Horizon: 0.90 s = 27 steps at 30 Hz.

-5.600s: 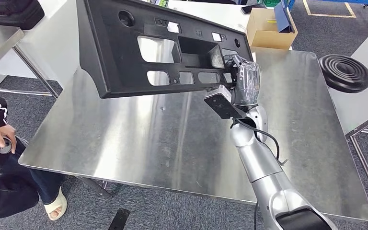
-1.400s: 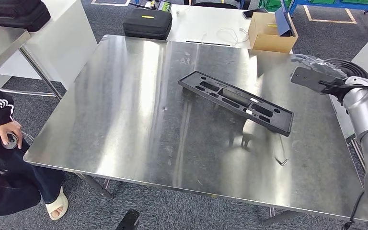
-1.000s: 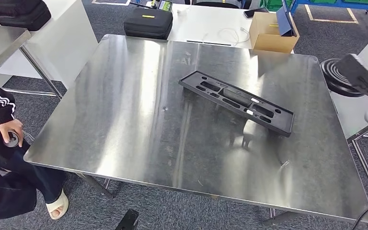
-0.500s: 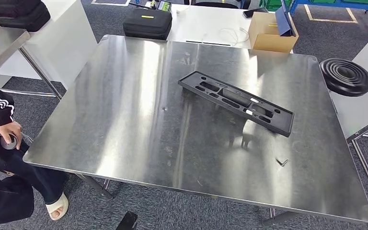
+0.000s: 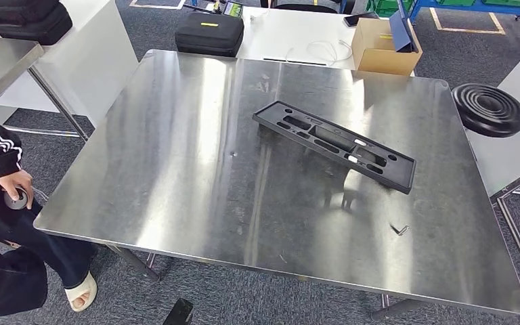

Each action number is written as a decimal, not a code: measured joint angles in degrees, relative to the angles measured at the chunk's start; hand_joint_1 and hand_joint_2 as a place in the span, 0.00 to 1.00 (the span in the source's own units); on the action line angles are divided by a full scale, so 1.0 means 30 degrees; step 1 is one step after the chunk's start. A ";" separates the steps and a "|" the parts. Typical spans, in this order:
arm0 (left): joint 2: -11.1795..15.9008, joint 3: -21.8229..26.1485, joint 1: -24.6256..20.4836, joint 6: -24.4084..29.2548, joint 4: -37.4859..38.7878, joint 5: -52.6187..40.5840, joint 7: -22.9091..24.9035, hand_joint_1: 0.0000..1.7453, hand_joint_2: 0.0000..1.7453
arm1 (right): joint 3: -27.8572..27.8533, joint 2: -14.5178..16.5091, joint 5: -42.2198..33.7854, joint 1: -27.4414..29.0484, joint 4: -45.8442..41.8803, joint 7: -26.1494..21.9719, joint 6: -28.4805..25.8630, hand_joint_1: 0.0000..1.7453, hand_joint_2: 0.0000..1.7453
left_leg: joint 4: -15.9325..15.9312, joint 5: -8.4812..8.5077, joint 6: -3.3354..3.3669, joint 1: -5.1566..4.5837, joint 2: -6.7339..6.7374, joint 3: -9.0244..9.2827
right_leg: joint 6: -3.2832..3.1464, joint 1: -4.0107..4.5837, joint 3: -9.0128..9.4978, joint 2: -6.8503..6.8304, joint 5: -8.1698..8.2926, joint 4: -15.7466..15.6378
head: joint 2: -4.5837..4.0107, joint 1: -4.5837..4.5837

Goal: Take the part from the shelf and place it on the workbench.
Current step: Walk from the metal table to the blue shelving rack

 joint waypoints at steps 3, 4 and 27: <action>0.0002 0.0002 0.0000 0.0002 0.0000 0.0000 0.0004 0.00 0.00 | -0.0107 0.0000 0.0000 0.0050 0.0000 0.0000 0.0000 0.00 0.00 | 0.0001 0.0000 0.0000 -0.0001 0.0000 0.0000 | 0.0000 -0.0001 0.0000 0.0002 0.0000 0.0000 | 0.0000 0.0000; 0.0004 0.0002 0.0000 0.0004 0.0000 0.0000 0.0004 0.00 0.00 | -0.0149 0.0000 0.0000 0.0056 0.0000 0.0000 0.0000 0.00 0.00 | 0.0001 0.0000 0.0000 -0.0001 0.0000 0.0000 | 0.0000 -0.0002 0.0000 0.0002 0.0000 0.0000 | 0.0000 -0.0002; 0.0007 0.0002 0.0000 0.0005 0.0000 0.0000 0.0002 0.00 0.00 | -0.0271 0.0000 0.0000 0.0068 0.0000 0.0000 0.0000 0.00 0.00 | 0.0001 0.0001 0.0001 -0.0001 0.0001 0.0003 | 0.0000 -0.0002 -0.0001 0.0006 0.0000 0.0000 | 0.0000 -0.0002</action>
